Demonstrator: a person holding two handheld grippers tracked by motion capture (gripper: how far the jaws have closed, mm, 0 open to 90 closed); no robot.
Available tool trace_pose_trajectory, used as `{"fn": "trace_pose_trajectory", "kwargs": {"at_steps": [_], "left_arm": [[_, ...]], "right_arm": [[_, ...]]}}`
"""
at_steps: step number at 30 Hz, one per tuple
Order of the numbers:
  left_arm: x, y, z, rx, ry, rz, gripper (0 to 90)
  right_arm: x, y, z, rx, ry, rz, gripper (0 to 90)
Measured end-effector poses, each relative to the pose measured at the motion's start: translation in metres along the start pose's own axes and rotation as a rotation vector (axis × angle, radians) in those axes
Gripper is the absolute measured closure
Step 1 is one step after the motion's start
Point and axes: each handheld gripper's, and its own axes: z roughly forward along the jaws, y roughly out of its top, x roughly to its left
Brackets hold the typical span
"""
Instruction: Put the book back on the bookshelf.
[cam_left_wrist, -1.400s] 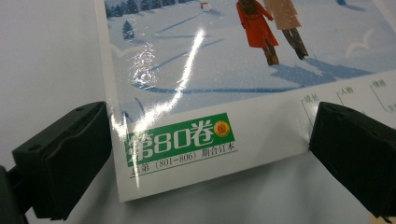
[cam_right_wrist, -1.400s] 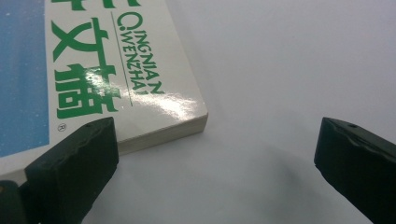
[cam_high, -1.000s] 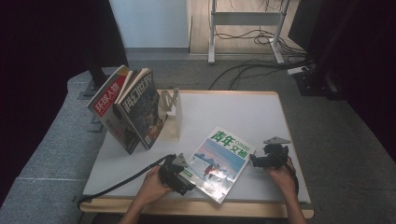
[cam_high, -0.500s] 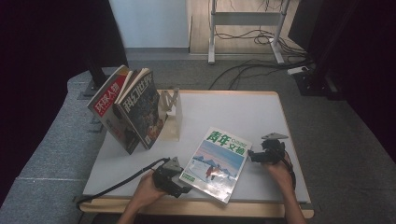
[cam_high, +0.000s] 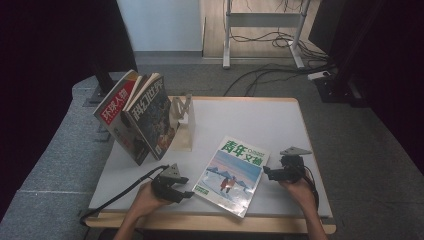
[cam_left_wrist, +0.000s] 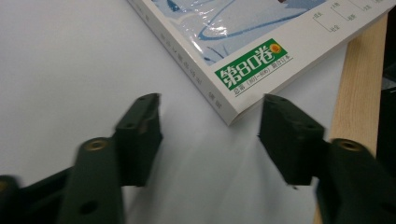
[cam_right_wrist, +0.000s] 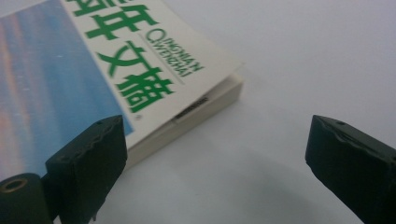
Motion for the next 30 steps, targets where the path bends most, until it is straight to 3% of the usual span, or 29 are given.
{"fn": "trace_pose_trajectory", "kwargs": {"at_steps": [2, 5, 9, 15, 18, 30], "left_arm": [[0.001, -0.001, 0.001, -0.001, -0.010, 0.001, 46.3], [0.002, 0.000, 0.005, -0.009, -0.067, 0.006, 53.1], [0.001, 0.000, 0.008, -0.019, -0.111, -0.001, 62.0], [-0.003, 0.000, 0.008, -0.016, -0.086, 0.006, 62.4], [-0.005, 0.000, 0.007, -0.011, -0.089, 0.013, 63.4], [-0.027, 0.007, 0.013, 0.033, -0.177, 0.088, 63.5]], "right_arm": [[0.005, 0.000, 0.001, 0.003, 0.016, -0.005, 5.4], [0.014, -0.001, 0.007, 0.022, 0.038, -0.018, 5.7], [0.020, -0.001, 0.018, 0.036, 0.076, -0.022, 11.4], [0.018, 0.003, 0.025, 0.037, 0.138, 0.011, 17.2], [0.018, 0.005, 0.026, 0.040, 0.135, 0.007, 18.0], [0.018, 0.030, 0.048, 0.062, 0.132, -0.027, 19.7]]}}
